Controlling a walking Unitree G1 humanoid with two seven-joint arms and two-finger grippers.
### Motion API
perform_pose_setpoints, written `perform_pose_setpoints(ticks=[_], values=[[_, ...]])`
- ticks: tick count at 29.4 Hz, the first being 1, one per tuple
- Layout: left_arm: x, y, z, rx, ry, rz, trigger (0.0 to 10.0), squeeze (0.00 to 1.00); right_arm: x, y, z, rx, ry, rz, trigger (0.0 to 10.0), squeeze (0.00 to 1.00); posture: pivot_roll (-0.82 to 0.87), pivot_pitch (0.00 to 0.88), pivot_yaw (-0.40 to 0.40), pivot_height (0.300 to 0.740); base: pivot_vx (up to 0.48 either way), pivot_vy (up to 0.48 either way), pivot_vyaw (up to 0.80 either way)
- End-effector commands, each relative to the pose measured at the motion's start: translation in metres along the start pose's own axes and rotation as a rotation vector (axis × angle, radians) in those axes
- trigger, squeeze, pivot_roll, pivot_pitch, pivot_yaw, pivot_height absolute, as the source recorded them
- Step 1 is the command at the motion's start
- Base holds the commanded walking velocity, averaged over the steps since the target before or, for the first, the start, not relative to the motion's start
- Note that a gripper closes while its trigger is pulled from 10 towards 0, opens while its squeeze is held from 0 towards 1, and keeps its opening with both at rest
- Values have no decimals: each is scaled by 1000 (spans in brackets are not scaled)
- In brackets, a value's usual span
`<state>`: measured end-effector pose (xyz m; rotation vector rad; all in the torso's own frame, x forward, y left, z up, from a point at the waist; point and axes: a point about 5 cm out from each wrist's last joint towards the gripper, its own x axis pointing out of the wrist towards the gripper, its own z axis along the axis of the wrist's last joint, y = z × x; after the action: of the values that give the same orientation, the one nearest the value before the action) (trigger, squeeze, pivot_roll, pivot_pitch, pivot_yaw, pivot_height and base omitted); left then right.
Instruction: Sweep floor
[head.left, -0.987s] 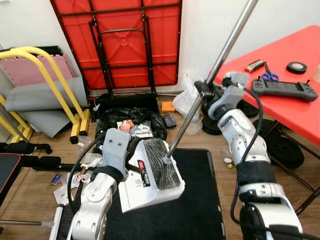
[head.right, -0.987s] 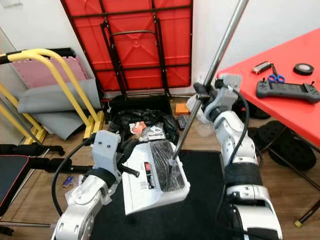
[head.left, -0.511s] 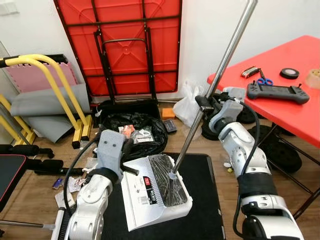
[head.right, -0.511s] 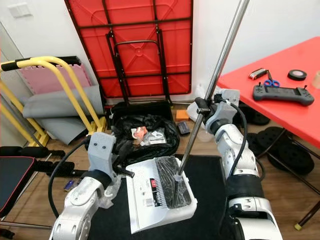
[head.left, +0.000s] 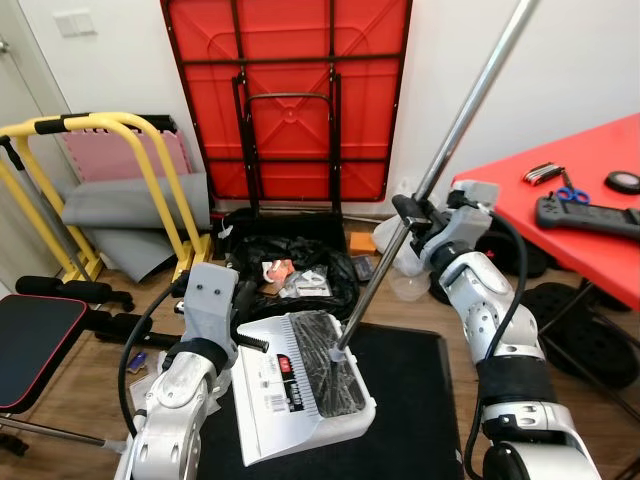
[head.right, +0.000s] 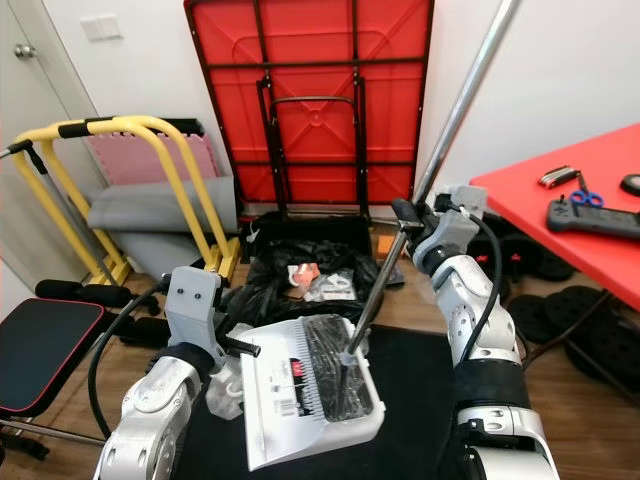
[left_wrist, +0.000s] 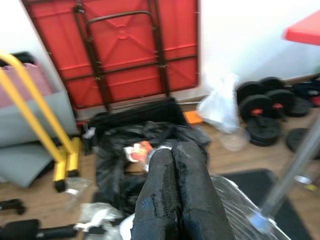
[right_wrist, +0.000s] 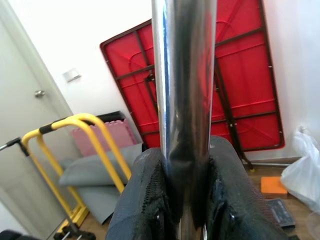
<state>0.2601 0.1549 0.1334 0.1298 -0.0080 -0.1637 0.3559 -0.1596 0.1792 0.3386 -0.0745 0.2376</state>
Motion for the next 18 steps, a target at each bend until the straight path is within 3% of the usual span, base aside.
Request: perform_pose_setpoints(ticks=[1,18], values=[[1,3,-2,-8,13,91,10000,0,3,0,19,17,-79,0,10000,0,-134,0,2,740,281,0,0],[0,3,-4,-6,17,80,10000,0,2,5,19,31,-85,9,10000,0,-134,0,10,740,289,0,0]])
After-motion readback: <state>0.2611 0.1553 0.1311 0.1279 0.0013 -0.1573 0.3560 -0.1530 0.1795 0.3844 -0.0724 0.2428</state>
